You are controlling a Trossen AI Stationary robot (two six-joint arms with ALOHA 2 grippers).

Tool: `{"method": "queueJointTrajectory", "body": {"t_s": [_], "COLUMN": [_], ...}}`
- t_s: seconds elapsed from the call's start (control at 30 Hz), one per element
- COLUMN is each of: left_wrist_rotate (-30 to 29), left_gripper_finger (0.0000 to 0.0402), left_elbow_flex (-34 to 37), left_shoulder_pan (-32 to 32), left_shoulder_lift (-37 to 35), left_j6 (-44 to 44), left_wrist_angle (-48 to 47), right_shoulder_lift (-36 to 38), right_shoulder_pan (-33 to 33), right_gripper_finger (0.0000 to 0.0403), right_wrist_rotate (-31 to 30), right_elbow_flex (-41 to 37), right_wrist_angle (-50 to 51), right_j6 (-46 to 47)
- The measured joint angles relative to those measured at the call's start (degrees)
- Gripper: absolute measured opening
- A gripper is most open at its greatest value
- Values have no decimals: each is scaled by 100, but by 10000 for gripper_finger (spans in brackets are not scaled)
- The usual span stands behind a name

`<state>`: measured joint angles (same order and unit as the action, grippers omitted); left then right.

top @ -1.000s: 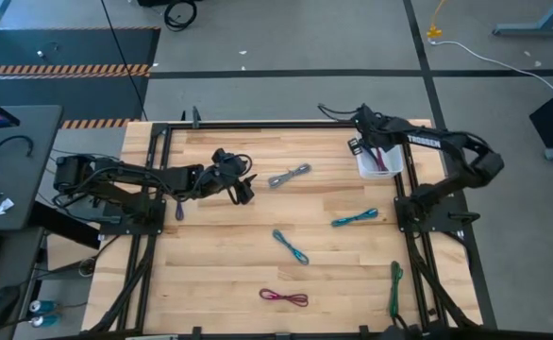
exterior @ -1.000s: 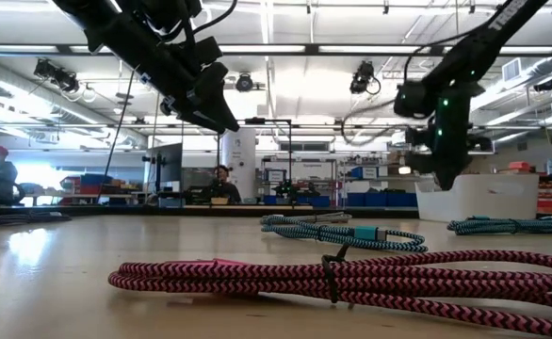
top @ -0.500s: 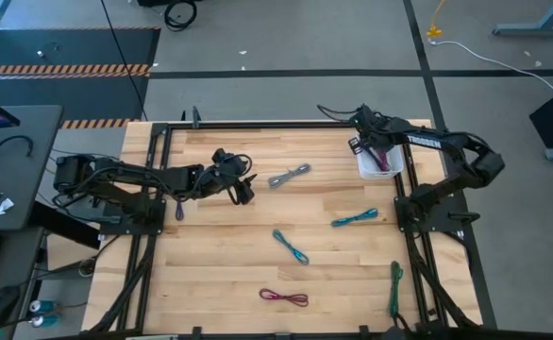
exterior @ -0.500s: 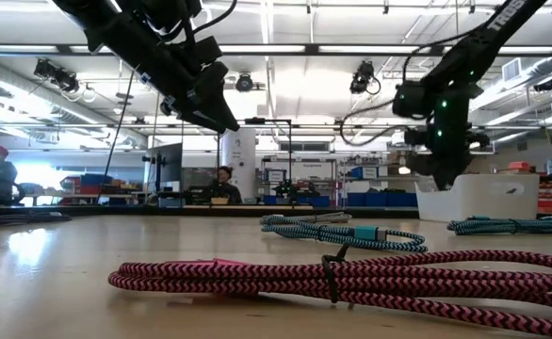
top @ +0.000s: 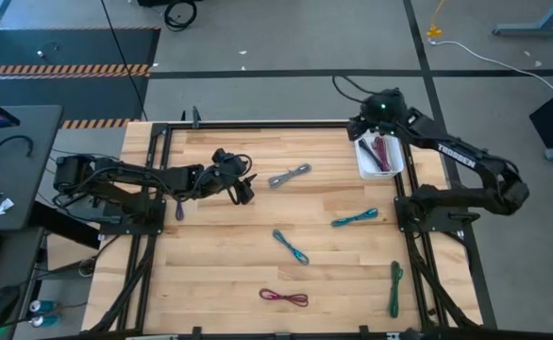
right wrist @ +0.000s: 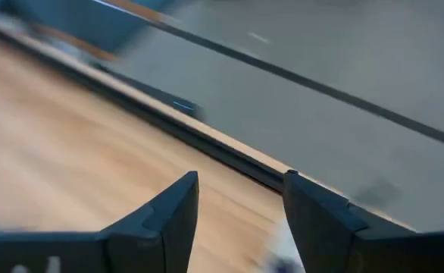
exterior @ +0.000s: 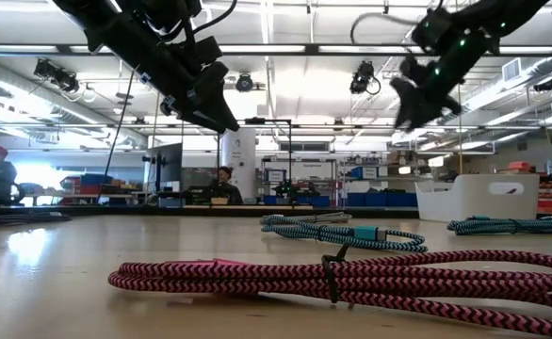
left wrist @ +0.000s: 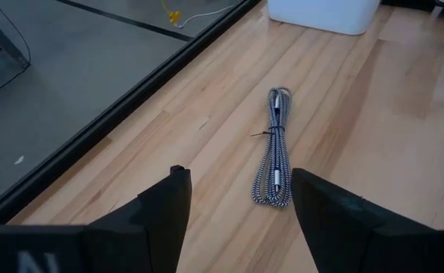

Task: Pick and place USB-C Cables
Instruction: Put the black white charger cable into the bin

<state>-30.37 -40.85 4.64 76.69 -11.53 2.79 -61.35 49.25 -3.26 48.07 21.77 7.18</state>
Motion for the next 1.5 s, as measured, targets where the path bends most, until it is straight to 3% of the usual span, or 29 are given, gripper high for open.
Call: {"method": "queueJointTrajectory", "body": {"t_s": [0.1,0.17,0.37,0.6,1.17,1.23,1.43,1.5], "left_wrist_rotate": [0,0,0,0,0,0,-2,0], "left_gripper_finger": [228,227,228,222,217,216,210,208], "left_elbow_flex": [0,1,-1,-1,1,1,1,1], "left_shoulder_pan": [0,0,0,0,0,0,7,7], "left_shoulder_lift": [0,0,0,0,-2,-2,-2,-2], "left_j6": [2,5,19,22,24,30,39,37], "left_wrist_angle": [0,0,-2,-4,-4,-4,-4,-4], "right_shoulder_lift": [130,140,139,136,127,87,-294,-469], "right_shoulder_pan": [-189,-332,-530,-530,-533,-536,-884,-1152], "right_gripper_finger": [192,192,192,193,190,191,190,189], "right_wrist_rotate": [891,1087,723,576,661,996,3013,3388], "right_elbow_flex": [-89,-141,-149,-150,-157,-157,-157,-157], "right_wrist_angle": [-555,-812,-820,-929,-1329,-1354,-1401,-1468], "right_j6": [-164,-263,-310,-1064,-1924,-1889,-1728,-1658]}}
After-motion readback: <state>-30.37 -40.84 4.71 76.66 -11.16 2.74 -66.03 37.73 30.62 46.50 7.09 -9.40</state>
